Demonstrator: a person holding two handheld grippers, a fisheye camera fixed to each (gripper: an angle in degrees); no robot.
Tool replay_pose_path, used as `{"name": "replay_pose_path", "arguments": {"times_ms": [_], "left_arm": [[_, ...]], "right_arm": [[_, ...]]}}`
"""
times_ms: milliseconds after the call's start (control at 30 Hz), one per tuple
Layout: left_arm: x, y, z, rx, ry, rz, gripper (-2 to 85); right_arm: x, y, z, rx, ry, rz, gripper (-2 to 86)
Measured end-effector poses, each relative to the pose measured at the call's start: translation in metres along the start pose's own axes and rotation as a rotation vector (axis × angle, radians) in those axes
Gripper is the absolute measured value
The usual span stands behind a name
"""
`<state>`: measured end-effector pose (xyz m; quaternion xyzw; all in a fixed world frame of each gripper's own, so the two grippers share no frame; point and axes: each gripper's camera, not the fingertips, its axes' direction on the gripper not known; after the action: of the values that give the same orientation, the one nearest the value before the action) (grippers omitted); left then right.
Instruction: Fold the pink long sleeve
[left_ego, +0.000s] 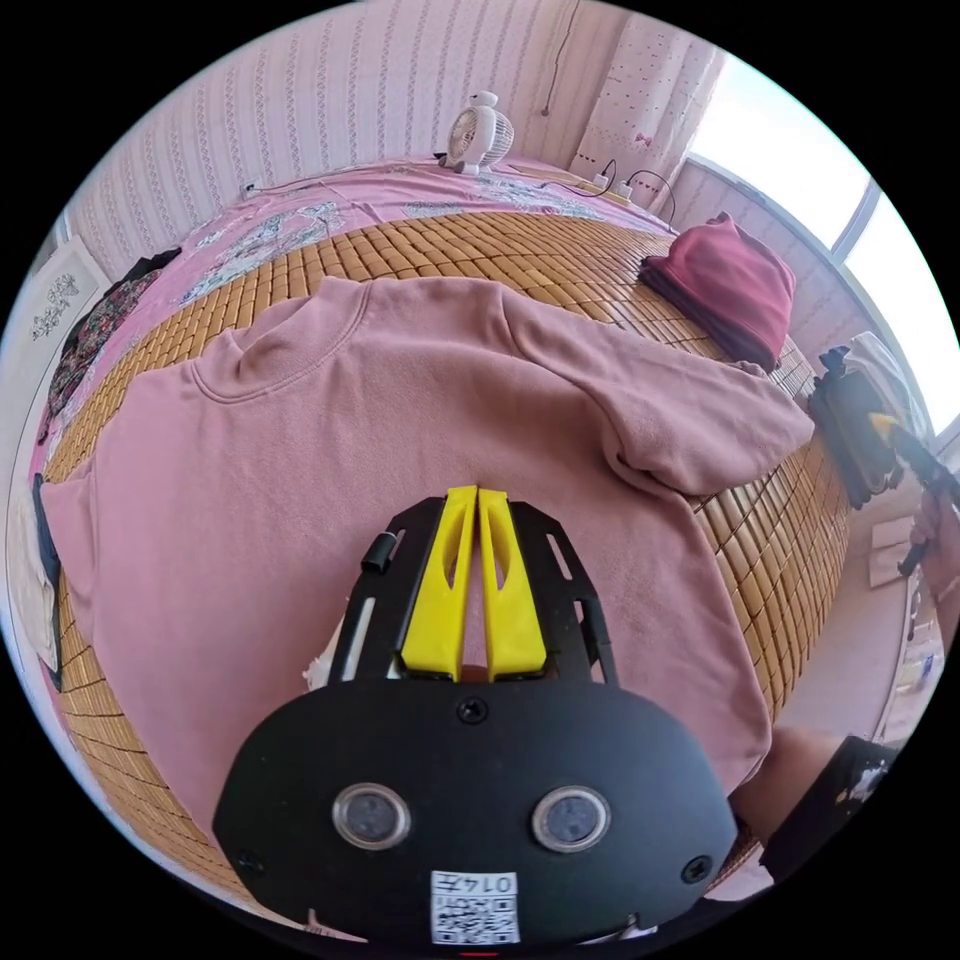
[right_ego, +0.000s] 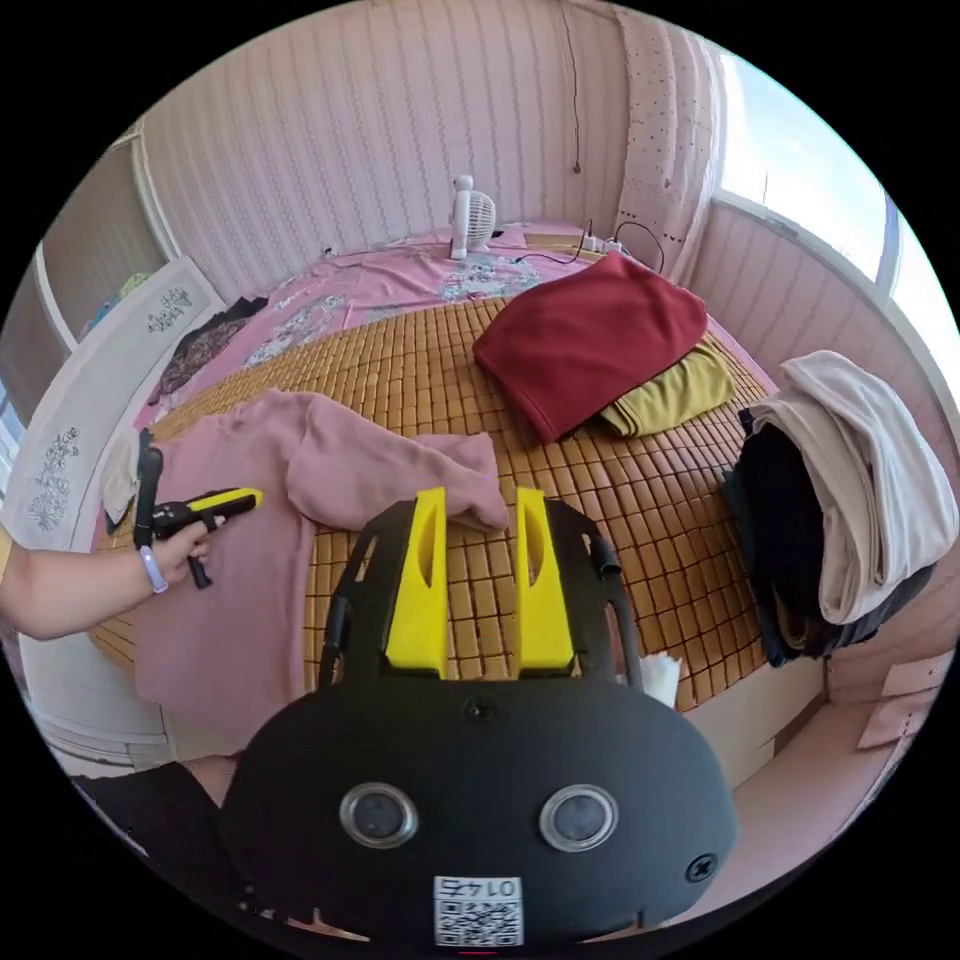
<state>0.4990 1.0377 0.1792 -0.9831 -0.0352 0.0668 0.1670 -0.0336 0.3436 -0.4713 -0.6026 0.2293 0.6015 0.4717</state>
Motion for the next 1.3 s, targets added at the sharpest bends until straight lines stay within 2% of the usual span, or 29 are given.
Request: {"name": "replay_pose_path", "arguments": {"times_ms": [133, 200, 267, 400, 500, 533, 633, 700, 867, 933, 1033, 1100, 1167, 1267, 1300], "left_arm": [[-0.01, 0.001, -0.005, 0.0, 0.035, -0.03, -1.0], [-0.014, 0.0, -0.008, -0.004, 0.041, -0.026, -1.0], [-0.013, -0.001, -0.011, -0.01, 0.022, -0.006, -1.0], [-0.014, 0.002, -0.016, -0.005, 0.002, -0.013, -1.0], [-0.035, 0.007, -0.019, 0.015, 0.094, -0.134, -1.0], [-0.038, 0.008, -0.02, 0.018, 0.11, -0.147, -1.0], [-0.048, 0.009, -0.023, 0.017, 0.15, -0.173, -1.0], [-0.054, 0.006, -0.029, -0.014, 0.19, -0.203, -1.0], [-0.056, -0.013, -0.061, -0.013, 0.319, -0.125, -0.9], [-0.056, -0.023, -0.075, 0.014, 0.303, -0.109, -0.8], [-0.053, -0.049, -0.081, 0.044, 0.239, -0.062, -0.1], [-0.044, -0.076, -0.065, 0.036, 0.149, 0.001, 0.7], [-0.038, -0.097, -0.047, 0.018, 0.096, 0.003, 0.4], [-0.023, -0.123, -0.011, -0.056, 0.049, 0.027, -0.6], [-0.018, -0.124, -0.014, -0.005, 0.004, 0.005, -0.8]], "right_arm": [[0.001, -0.01, 0.061, -0.053, 0.054, -0.124, 11.3], [0.004, -0.021, 0.099, -0.167, -0.058, -0.162, 7.7], [0.013, -0.025, 0.104, -0.201, -0.16, -0.116, 6.5], [0.023, -0.018, 0.044, -0.198, -0.291, -0.115, 5.5], [0.025, -0.038, -0.019, -0.206, -0.473, -0.114, 5.6], [0.024, -0.044, -0.029, -0.2, -0.476, -0.128, 5.8], [0.031, -0.065, -0.05, -0.092, -0.314, -0.179, 6.2], [0.049, -0.066, -0.034, -0.103, -0.157, -0.12, 7.8], [0.073, -0.028, 0.001, -0.203, -0.149, 0.078, 10.3], [0.075, -0.012, 0.017, -0.288, -0.14, 0.122, 10.3], [0.071, 0.006, 0.042, -0.357, -0.013, 0.126, 9.0], [0.075, 0.01, 0.066, -0.442, 0.121, 0.153, 8.2], [0.079, 0.006, 0.077, -0.491, 0.153, 0.157, 7.8], [0.084, -0.002, 0.077, -0.436, 0.172, 0.148, 7.4], [0.085, -0.007, 0.078, -0.421, 0.19, 0.13, 7.5]]}}
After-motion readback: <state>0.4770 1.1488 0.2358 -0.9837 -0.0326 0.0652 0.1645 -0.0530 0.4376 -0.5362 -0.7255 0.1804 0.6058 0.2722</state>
